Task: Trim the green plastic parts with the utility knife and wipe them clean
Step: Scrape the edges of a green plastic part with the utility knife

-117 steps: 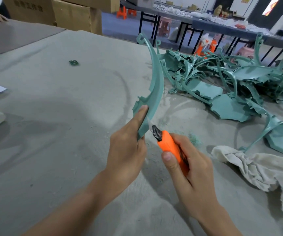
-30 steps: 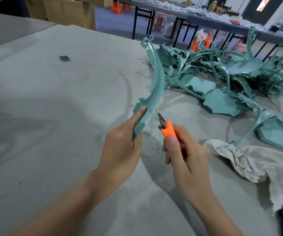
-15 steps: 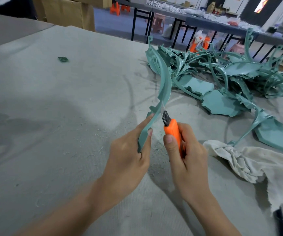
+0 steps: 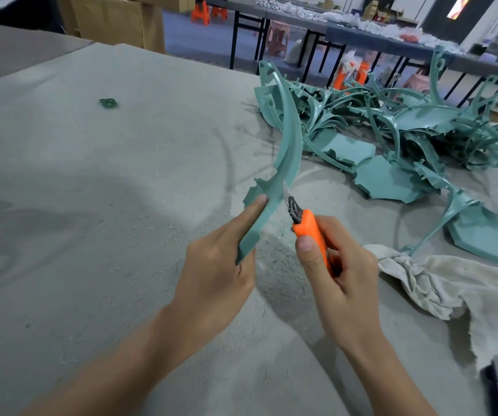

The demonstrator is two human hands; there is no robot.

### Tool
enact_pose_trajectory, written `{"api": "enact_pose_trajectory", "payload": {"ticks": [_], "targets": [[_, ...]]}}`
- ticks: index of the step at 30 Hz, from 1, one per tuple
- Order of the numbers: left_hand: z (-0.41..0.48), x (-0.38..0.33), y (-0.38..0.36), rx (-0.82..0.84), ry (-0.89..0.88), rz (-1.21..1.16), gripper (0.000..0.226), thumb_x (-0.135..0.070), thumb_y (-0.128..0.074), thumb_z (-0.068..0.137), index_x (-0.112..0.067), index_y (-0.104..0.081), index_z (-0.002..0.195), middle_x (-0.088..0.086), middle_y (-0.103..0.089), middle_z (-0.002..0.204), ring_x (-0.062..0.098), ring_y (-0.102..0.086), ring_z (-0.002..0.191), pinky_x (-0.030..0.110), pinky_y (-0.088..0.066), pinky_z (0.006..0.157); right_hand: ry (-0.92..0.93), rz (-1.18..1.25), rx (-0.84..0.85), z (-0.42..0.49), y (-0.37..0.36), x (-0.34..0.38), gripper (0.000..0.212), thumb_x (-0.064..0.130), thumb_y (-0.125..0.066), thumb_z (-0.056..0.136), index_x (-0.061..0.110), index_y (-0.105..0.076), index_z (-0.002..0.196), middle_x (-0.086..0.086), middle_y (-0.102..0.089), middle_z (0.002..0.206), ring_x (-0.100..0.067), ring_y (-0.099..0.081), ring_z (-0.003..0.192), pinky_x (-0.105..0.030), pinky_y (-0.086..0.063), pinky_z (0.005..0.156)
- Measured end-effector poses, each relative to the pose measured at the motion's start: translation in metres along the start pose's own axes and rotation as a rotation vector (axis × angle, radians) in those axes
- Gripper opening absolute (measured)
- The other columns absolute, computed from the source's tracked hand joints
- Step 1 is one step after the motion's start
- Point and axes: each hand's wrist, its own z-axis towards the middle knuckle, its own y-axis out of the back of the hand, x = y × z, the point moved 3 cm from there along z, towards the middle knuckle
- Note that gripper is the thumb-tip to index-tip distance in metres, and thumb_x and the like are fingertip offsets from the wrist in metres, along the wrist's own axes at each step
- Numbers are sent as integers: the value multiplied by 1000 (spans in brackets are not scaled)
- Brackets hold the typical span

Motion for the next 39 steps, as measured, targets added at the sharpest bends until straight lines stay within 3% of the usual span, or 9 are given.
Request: {"api": "enact_pose_trajectory", "payload": {"ticks": [8, 12, 15, 18, 22, 28, 32, 35, 39], "targets": [[2, 2, 3, 47, -44, -19, 47, 0, -58, 80, -11, -62, 126, -32, -41, 61, -18, -45, 61, -10, -26, 63, 26, -8, -20, 2, 3, -1, 23, 47, -50, 97, 27, -61, 93, 5, -41, 59, -6, -35, 48, -16, -25, 48], [1, -2, 3, 61, -70, -22, 49, -6, -55, 82, -16, -55, 130, -28, -42, 73, 0, -46, 59, -8, -29, 60, -4, -9, -66, 4, 7, -4, 31, 50, -49, 97, 22, -62, 93, -4, -45, 61, -12, -37, 47, -26, -29, 43], [0, -3, 3, 93, -94, -39, 48, -7, -53, 83, -14, -54, 130, -29, -37, 85, -13, -40, 58, -8, -28, 60, -22, -18, -94, 5, 9, -5, 33, 51, -48, 97, 22, -62, 92, -5, -45, 62, -17, -40, 47, -33, -32, 43], [2, -4, 4, 132, -96, -36, 46, -9, -50, 83, -10, -58, 129, -30, -33, 89, -21, -37, 60, -9, -26, 61, -20, -28, -99, 6, 10, -6, 32, 50, -49, 97, 21, -63, 92, -4, -44, 62, -13, -37, 48, -26, -30, 44], [3, -4, 6, 154, -75, -29, 45, -5, -54, 81, -9, -61, 126, -25, -35, 70, -9, -35, 58, -10, -24, 60, -23, -48, -104, 5, 8, -6, 30, 48, -51, 97, 21, -63, 92, -2, -43, 61, -9, -36, 48, -21, -29, 46], [-6, -10, 2, 184, -180, -55, 52, 11, -65, 68, 0, -64, 119, -9, -64, 105, -15, -38, 70, -10, -29, 68, -106, -55, -226, 14, 24, -11, 23, 50, -48, 96, 32, -62, 93, -4, -53, 73, -20, -47, 55, -33, -40, 44], [-4, -7, 1, 148, -156, -37, 55, 14, -60, 69, -1, -63, 121, -2, -70, 101, -3, -51, 87, -10, -29, 74, -231, 31, -273, 14, 29, -16, 34, 57, -47, 93, 27, -64, 93, 1, -45, 64, -13, -39, 52, -38, -35, 47], [2, -4, 3, 72, -186, 64, 61, 15, -48, 65, -2, -62, 121, -1, -61, 119, 13, -57, 105, 10, -43, 88, -377, 399, -167, 11, 23, -15, 36, 60, -61, 82, 23, -63, 82, 8, -38, 58, -9, -34, 46, -23, -31, 42], [4, 0, 4, 85, -293, 205, 58, 13, -37, 70, 3, -63, 121, 12, -62, 125, 26, -59, 117, 40, -50, 93, -511, 657, 211, 4, 2, -5, 55, 59, -85, 61, 10, -60, 68, 5, -36, 49, -9, -32, 38, -18, -29, 38]]}}
